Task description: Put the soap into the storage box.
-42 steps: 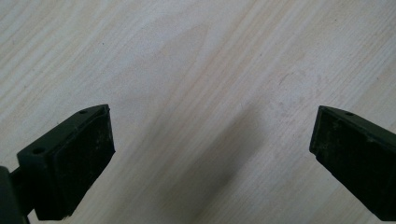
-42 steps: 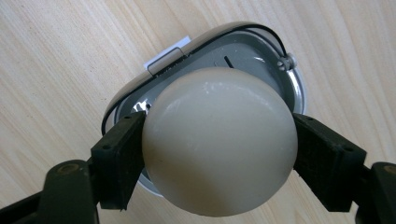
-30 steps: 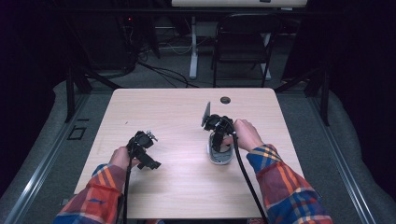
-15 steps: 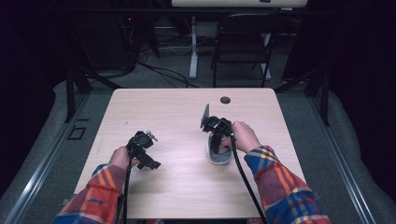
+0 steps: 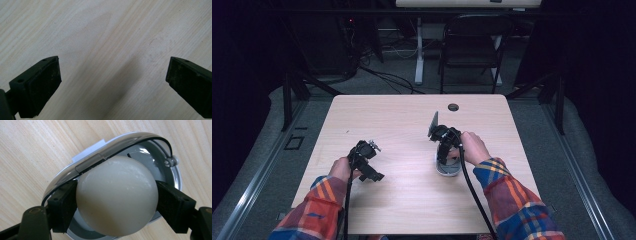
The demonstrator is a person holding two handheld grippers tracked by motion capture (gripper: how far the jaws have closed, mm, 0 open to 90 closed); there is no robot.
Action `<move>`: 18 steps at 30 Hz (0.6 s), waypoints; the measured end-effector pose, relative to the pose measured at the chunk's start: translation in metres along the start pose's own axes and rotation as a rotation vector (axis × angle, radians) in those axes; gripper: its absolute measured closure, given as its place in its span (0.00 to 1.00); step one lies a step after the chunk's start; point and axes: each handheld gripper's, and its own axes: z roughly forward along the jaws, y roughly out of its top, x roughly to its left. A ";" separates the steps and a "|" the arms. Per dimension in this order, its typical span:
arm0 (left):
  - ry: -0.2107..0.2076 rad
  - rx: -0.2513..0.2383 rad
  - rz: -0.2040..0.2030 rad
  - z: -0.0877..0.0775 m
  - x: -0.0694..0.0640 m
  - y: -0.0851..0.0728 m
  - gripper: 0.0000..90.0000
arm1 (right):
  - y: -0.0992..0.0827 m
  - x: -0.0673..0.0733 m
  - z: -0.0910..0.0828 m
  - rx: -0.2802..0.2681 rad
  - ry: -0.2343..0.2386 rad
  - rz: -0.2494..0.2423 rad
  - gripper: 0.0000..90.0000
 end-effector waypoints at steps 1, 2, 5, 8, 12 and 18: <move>0.000 0.000 -0.001 0.000 0.000 0.000 0.00 | -0.001 0.000 -0.001 -0.017 0.010 0.003 0.24; 0.000 0.000 -0.001 0.000 0.000 0.000 0.00 | -0.001 0.000 -0.001 -0.017 0.010 0.003 0.24; -0.001 0.001 0.000 0.000 0.000 0.000 0.00 | -0.003 -0.001 -0.006 -0.020 0.007 -0.010 0.22; -0.001 0.001 0.000 0.000 0.000 0.000 0.00 | -0.004 -0.001 -0.007 -0.017 0.010 -0.011 0.19; 0.000 0.001 0.000 0.000 0.000 0.000 0.00 | -0.007 -0.001 -0.012 -0.032 0.010 -0.009 0.16; 0.001 0.001 -0.001 0.000 0.000 0.000 0.00 | -0.017 -0.003 -0.024 -0.090 -0.001 0.003 0.09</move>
